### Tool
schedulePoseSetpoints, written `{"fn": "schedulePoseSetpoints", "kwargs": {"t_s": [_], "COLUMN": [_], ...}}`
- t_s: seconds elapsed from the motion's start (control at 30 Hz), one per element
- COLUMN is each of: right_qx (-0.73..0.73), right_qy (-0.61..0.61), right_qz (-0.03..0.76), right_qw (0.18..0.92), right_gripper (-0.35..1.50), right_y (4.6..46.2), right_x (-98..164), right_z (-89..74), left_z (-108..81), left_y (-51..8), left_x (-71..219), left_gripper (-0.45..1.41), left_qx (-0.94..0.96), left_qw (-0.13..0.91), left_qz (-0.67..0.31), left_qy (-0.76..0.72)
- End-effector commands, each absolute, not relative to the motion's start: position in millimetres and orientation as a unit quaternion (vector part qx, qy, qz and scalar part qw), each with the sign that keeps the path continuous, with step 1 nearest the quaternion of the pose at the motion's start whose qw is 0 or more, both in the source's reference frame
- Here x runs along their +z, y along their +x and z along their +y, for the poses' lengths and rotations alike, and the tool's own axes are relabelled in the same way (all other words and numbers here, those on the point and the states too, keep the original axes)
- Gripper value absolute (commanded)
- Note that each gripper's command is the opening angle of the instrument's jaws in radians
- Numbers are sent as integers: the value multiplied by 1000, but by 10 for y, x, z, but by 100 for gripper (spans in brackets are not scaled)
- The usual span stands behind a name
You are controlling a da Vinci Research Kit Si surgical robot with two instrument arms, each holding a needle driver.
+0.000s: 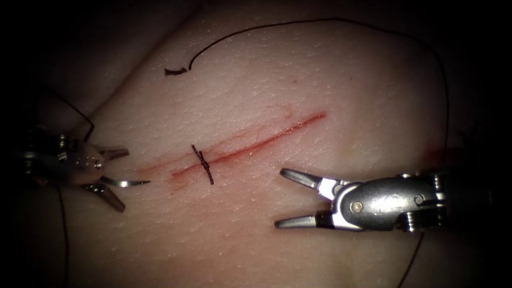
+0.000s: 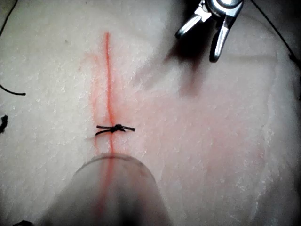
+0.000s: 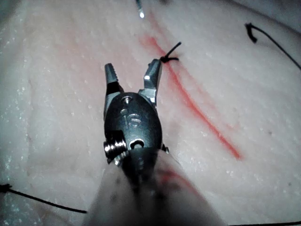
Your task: Wound Closure
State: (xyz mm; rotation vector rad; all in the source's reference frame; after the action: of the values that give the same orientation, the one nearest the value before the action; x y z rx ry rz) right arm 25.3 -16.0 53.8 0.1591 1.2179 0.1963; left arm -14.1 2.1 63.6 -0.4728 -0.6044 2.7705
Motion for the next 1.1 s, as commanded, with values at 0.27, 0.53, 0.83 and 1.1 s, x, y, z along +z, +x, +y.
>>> {"fn": "schedulePoseSetpoints", "kwargs": {"t_s": [0.27,0.53,0.83,1.1], "right_qx": [91,91,90,100], "right_qy": [75,75,76,83], "right_qz": [571,571,570,569], "right_qw": [813,813,813,812], "right_gripper": [120,120,116,96], "right_y": [260,260,260,258], "right_x": [540,538,537,537], "right_z": [-171,-173,-175,-173], "left_z": [14,6,9,30], "left_y": [-147,-146,-143,-146], "left_x": [657,681,683,665], "left_gripper": [78,66,-16,-45], "left_qx": [955,954,950,940], "left_qw": [131,124,111,117], "left_qz": [-224,-243,-265,-262], "left_qy": [-143,-124,-122,-182]}}
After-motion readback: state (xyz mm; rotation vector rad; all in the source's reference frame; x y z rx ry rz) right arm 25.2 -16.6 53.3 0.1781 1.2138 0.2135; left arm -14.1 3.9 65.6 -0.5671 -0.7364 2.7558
